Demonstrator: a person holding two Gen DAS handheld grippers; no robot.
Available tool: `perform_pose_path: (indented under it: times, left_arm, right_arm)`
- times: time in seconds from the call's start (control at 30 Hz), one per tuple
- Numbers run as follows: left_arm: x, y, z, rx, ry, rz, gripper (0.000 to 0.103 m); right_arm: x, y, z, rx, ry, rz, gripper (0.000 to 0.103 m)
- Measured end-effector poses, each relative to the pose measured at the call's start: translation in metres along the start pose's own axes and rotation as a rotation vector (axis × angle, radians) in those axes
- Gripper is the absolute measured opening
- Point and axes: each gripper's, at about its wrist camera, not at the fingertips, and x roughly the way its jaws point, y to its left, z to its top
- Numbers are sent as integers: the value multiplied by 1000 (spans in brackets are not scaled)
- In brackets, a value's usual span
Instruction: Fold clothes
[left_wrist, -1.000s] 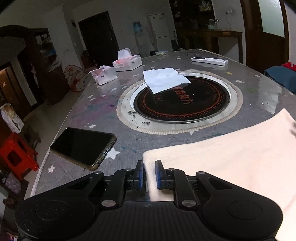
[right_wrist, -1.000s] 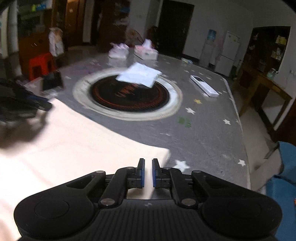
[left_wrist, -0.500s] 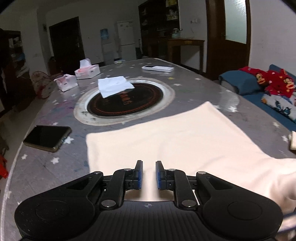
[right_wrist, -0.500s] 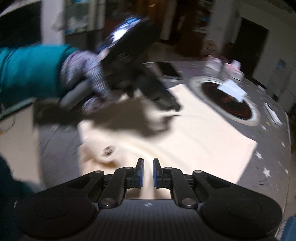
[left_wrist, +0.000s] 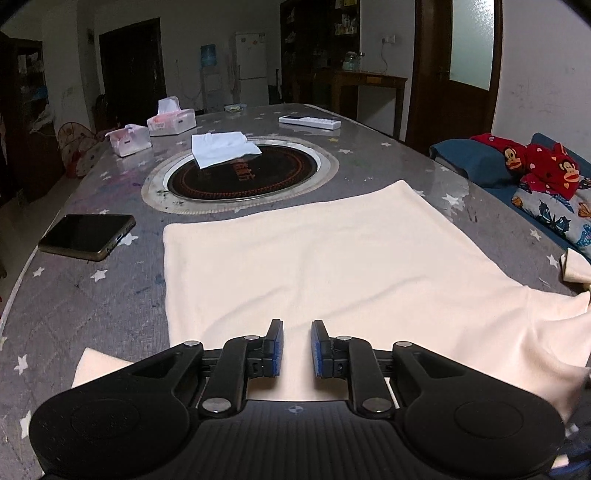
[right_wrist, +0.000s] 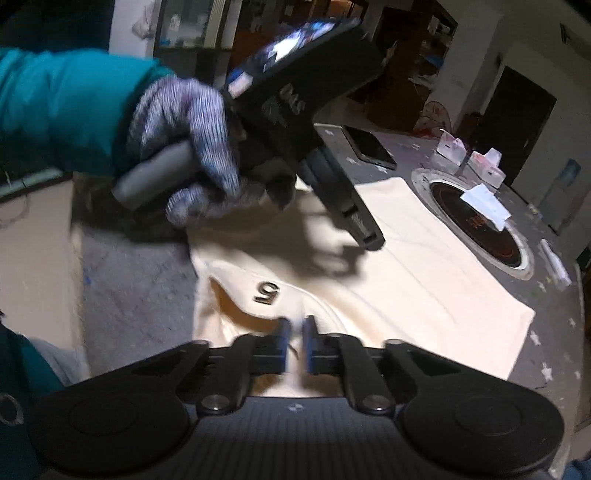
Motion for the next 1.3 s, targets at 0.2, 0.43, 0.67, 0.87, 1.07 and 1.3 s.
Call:
perform_pose_path:
  times: [0.2,0.43,0.67,0.87,1.07,1.3]
  left_arm:
    - [1,0,-2,1,-11,10,25]
    - [-1,-3,-5,19,-19,13,32]
    - [-6,-6,-11,46,-27,20,35]
    - [-23,-15,-23,115,-42,26,38]
    - [-51,-43,-41,193,-91,-40,38]
    - [-63,-64,-65,273,-99,-53,38]
  right_arm:
    - [-26,2,5,31,-30,98,2]
    - [-31,7,-5,67,7,145,6]
    - [-29,-26,-14,213,3,27,6]
    - [-28,-14,-31,189,57,41,7]
    - [-35,-20,-30,252,0,-10,8]
    - [-48,-28,-47,360,-30,-32,18]
